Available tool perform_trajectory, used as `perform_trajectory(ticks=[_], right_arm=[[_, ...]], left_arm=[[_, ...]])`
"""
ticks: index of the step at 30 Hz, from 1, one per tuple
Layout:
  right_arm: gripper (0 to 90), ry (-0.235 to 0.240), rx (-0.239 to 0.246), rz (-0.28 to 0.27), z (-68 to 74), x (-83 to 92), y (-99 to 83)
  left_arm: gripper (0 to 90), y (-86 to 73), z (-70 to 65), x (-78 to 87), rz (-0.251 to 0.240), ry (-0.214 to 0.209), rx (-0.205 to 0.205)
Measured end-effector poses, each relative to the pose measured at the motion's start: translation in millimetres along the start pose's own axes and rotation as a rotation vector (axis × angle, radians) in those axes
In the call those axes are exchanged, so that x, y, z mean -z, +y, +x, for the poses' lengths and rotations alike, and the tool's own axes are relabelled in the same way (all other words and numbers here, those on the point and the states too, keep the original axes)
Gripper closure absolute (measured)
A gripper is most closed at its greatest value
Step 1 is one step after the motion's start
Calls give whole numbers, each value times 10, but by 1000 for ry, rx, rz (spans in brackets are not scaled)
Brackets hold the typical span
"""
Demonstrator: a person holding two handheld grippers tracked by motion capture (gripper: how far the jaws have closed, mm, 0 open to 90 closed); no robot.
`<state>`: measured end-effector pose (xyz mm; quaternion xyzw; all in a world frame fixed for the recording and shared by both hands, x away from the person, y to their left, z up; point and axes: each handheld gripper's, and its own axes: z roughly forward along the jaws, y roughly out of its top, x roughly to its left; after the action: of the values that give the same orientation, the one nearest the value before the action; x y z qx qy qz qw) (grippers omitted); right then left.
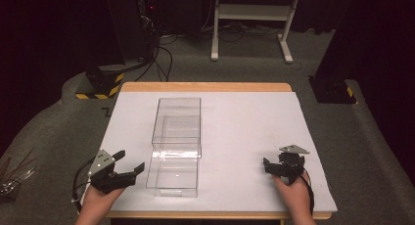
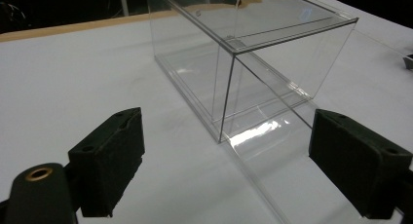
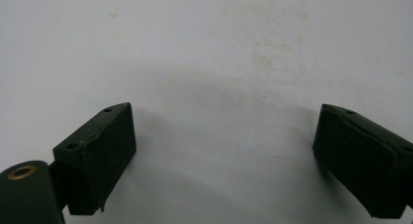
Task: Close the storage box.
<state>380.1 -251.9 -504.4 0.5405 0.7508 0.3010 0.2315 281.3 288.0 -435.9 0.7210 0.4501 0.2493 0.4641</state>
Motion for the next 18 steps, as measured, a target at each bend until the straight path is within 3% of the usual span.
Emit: perform_trajectory(ticks=[18], right_arm=[[84,0,0,1,0,0,0]], left_arm=[[135,-22,-321,236,-49,-75,-10]])
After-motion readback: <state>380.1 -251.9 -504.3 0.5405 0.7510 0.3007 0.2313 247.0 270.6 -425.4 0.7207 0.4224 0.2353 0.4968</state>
